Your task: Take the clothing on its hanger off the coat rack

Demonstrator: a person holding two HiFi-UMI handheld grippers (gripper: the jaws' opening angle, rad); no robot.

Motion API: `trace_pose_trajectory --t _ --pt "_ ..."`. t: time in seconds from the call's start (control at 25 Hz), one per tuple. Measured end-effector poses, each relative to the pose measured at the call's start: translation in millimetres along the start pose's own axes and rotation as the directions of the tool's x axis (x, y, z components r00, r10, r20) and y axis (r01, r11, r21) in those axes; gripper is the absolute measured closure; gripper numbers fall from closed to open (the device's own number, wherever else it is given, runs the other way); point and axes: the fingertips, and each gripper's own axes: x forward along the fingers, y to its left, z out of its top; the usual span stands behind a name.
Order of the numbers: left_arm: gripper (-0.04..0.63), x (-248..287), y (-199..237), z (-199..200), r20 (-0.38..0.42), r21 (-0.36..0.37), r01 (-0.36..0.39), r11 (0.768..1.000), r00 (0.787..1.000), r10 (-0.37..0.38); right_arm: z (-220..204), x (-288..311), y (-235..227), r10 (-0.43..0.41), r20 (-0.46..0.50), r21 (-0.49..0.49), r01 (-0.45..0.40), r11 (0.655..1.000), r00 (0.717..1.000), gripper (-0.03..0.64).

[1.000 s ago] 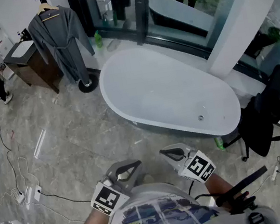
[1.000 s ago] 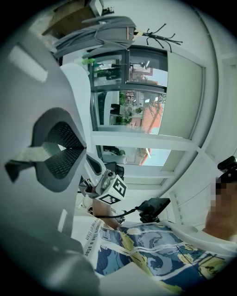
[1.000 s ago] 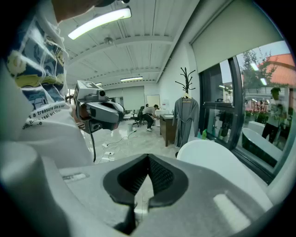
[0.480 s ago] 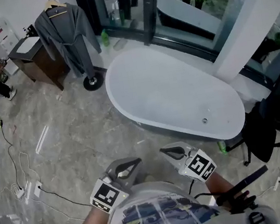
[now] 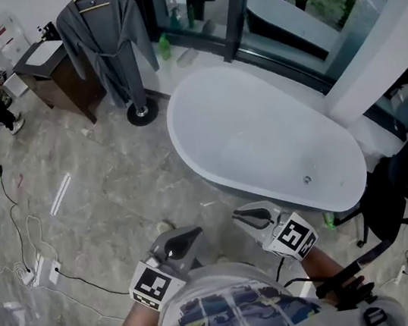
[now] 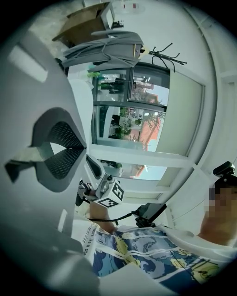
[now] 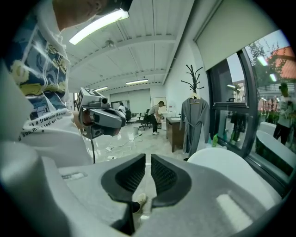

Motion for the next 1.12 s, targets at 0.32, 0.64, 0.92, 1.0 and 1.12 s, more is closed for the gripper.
trace_pose_trajectory --t 0.32,0.64,0.92,1.0,1.12 --pt "0.590 -31 137 24 0.051 -0.020 -0.025 0.999 0.998 0.026 76 113 -55 -0.005 -0.020 -0.038 0.004 0.999 1.000 0.558" --pt "0.584 -97 275 27 0.048 -0.036 -0.134 0.990 0.990 0.136 169 252 -101 0.051 0.025 -0.141 -0.047 0.989 0.998 0.543" --pt "0.584 -122 361 38 0.081 -0.082 -0.225 0.971 0.969 0.231 221 332 -180 0.071 -0.018 -0.195 -0.073 0.978 0.997 0.518" --pt "0.584 -120 385 42 0.078 -0.104 -0.247 0.964 0.964 0.255 237 353 -221 0.055 -0.035 -0.215 -0.061 0.975 0.998 0.505" --pt "0.584 -116 424 45 0.074 -0.134 -0.287 0.948 0.951 0.299 268 385 -293 0.014 -0.049 -0.247 -0.026 0.969 0.999 0.495"
